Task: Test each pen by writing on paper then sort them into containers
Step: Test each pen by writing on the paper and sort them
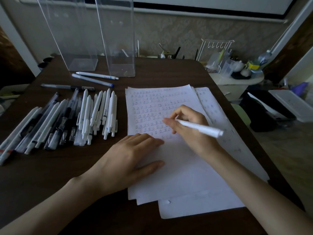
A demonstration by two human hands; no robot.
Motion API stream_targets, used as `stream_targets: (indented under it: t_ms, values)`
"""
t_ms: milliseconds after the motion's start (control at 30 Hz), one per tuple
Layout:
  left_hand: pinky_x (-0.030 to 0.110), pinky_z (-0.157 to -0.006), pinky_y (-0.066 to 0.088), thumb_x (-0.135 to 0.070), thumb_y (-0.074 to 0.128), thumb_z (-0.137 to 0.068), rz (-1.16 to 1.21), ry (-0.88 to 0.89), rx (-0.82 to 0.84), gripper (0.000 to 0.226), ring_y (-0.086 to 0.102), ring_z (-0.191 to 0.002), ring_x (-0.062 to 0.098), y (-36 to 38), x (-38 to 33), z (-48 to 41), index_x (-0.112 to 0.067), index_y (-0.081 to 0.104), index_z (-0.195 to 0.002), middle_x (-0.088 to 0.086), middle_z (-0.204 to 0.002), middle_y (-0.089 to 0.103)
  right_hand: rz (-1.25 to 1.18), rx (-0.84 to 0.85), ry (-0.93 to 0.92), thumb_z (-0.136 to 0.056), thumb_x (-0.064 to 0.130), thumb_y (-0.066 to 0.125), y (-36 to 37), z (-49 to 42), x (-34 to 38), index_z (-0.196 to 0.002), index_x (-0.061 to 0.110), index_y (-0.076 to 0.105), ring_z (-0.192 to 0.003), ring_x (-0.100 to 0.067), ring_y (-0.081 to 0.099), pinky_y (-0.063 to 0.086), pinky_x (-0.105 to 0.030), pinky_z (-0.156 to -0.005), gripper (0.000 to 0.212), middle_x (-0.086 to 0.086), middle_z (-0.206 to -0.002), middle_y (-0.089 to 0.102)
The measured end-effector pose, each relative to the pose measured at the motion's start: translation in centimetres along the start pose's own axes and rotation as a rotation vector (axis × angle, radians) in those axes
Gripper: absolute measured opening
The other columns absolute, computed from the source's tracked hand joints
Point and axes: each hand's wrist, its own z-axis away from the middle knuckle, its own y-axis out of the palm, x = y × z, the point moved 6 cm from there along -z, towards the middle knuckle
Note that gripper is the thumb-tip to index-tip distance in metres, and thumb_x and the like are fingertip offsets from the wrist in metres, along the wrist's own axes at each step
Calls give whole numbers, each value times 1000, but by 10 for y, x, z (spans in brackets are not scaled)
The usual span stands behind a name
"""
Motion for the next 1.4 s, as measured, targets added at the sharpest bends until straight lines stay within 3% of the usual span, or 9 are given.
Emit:
stream_targets:
  t_ms: [167, 367, 600, 767, 833, 933, 1067, 1233, 1400]
  values:
    - [4, -96, 23, -76, 45, -73, 117, -44, 60, 77, 30, -116, -18, 1, 3, -1, -49, 14, -138, -37, -118, 38, 109, 27, -14, -89, 4, 56, 0, -1, -2, -121, 26, 59, -88, -11, 57, 47, -14, -67, 39, 3, -102, 62]
    - [17, -94, 33, -56, 53, -82, 34, 74, -26, 62, 47, -108, 4, 0, 0, -5, -24, 47, -134, -5, -115, 59, -41, 104, 7, -88, 22, 64, 10, 2, 8, -114, 33, 60, -94, -6, 58, 46, -24, -80, 29, 11, -99, 65]
    - [19, -81, 41, -49, 59, -80, 138, 55, -48, 49, 49, -93, 2, -3, 2, -3, -23, 60, -122, -9, -99, 58, -9, 134, -69, -82, 28, 68, 14, 3, 12, -114, 32, 60, -98, -2, 55, 42, -12, -82, 33, 12, -102, 64]
    - [9, -85, 40, -32, 72, -78, 214, -107, -37, 46, 46, -103, -7, -11, 13, -4, -35, 55, -120, -26, -108, 46, 98, 168, -201, -82, 36, 61, 18, -2, 25, -130, 23, 53, -105, 2, 51, 36, -5, -86, 49, 11, -111, 60]
    - [10, -86, 40, -39, 68, -78, 158, -210, -103, 52, 46, -103, -10, -28, 27, -3, -38, 46, -124, -30, -113, 42, 130, 229, -171, -85, 40, 55, 25, -11, 28, -135, 26, 47, -110, 6, 47, 33, -3, -89, 52, 19, -117, 55]
    - [31, -95, 40, -51, 56, -79, -167, -349, -272, 63, 48, -110, 10, -63, 52, 6, -26, 44, -136, -5, -123, 53, 217, 273, -140, -93, 31, 54, 39, -35, 29, -134, 27, 49, -114, 3, 42, 31, -5, -90, 41, 18, -122, 50]
    - [36, -108, 23, -58, 42, -87, -365, -601, -130, 66, 30, -133, 18, -74, 86, 20, -31, 26, -145, -2, -142, 40, 365, 273, -185, -96, 19, 50, 68, -86, 31, -132, 18, 52, -121, -13, 41, 29, -19, -94, 35, 2, -130, 52]
    - [42, -114, 12, -66, 33, -86, -433, -630, -11, 67, 16, -139, 20, -61, 100, 24, -37, 20, -145, 0, -150, 24, 471, 244, -211, -94, 7, 45, 114, -150, 36, -126, 11, 57, -116, -25, 47, 34, -25, -93, 34, -9, -124, 57]
    - [44, -113, -2, -74, 17, -84, -347, -598, -63, 70, -1, -143, 14, -56, 102, 26, -40, 18, -145, -4, -157, 1, 550, 204, -160, -92, 17, 55, 147, -191, 35, -106, 9, 68, -112, -28, 53, 46, -37, -91, 20, -9, -109, 67]
